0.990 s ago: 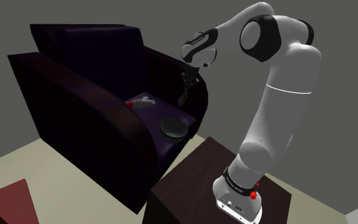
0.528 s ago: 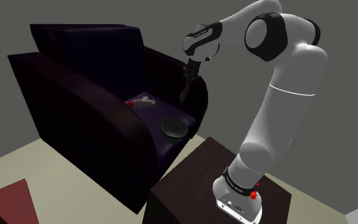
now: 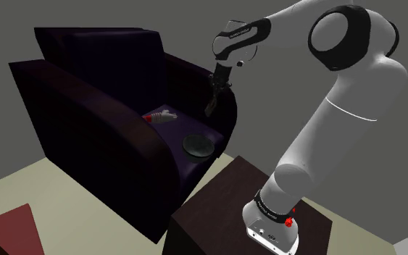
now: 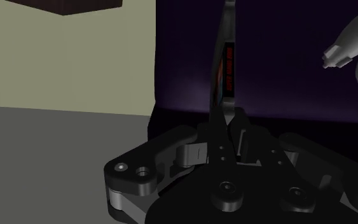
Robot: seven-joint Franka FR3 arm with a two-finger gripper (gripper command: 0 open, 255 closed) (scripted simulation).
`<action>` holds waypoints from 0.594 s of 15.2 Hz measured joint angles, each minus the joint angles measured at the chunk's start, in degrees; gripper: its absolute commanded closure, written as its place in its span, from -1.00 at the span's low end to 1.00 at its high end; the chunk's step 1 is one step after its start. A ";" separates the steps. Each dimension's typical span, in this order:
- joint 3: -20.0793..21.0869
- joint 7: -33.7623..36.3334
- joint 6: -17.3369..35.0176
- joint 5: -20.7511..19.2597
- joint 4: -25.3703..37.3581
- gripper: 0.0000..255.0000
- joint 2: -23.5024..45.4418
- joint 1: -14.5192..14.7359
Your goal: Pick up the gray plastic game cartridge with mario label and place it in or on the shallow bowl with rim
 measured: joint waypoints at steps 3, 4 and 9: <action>1.22 3.52 -0.22 -2.64 -5.68 1.00 -6.16 0.85; 1.86 4.90 -0.88 -3.49 -7.25 1.00 -8.38 1.13; 5.63 10.93 -5.43 -6.56 -14.72 1.00 -20.34 1.69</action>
